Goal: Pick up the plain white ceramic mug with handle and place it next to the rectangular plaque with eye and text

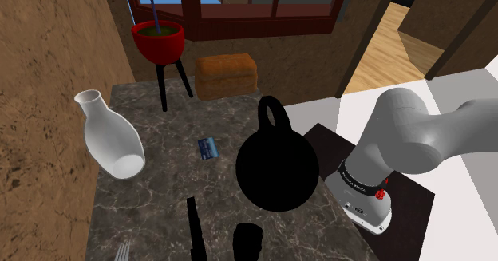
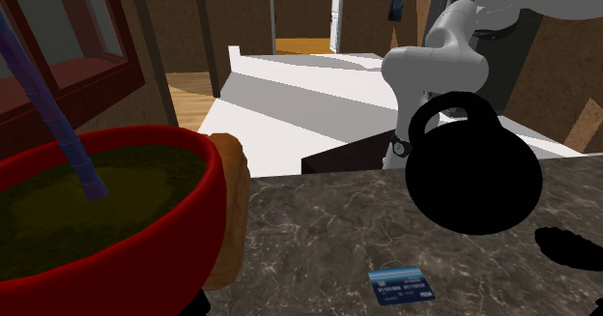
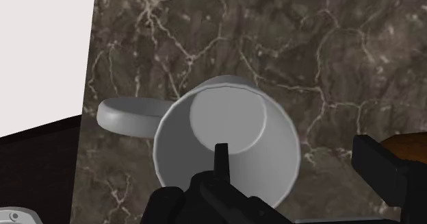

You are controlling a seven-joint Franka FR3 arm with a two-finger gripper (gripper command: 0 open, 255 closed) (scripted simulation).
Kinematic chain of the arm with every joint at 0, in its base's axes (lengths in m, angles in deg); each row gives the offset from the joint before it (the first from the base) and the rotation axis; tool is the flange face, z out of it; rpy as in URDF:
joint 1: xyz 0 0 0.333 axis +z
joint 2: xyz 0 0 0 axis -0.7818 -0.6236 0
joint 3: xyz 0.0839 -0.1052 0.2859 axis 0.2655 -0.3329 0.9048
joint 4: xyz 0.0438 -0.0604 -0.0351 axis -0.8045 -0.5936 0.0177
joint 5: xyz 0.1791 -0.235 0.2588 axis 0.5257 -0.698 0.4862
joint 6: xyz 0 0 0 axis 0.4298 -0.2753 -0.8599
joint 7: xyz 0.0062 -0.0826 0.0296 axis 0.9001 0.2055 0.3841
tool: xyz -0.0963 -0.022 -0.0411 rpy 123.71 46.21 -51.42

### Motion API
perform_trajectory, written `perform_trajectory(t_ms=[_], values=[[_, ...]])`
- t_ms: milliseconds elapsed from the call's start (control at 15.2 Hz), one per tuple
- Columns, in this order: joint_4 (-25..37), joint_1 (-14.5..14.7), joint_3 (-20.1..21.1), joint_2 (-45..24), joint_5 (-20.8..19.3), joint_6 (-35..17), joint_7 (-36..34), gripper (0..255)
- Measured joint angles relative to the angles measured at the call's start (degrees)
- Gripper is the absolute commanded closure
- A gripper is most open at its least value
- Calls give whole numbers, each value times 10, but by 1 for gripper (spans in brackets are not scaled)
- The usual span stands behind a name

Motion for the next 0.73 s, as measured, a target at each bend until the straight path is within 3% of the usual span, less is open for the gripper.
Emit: perform_trajectory(t_ms=[198,528,726], values=[[0,0,0,0,0,0,0,0],[24,2,-54,-11,-44,38,-9,0],[26,2,-60,-13,-49,42,-10,0]])
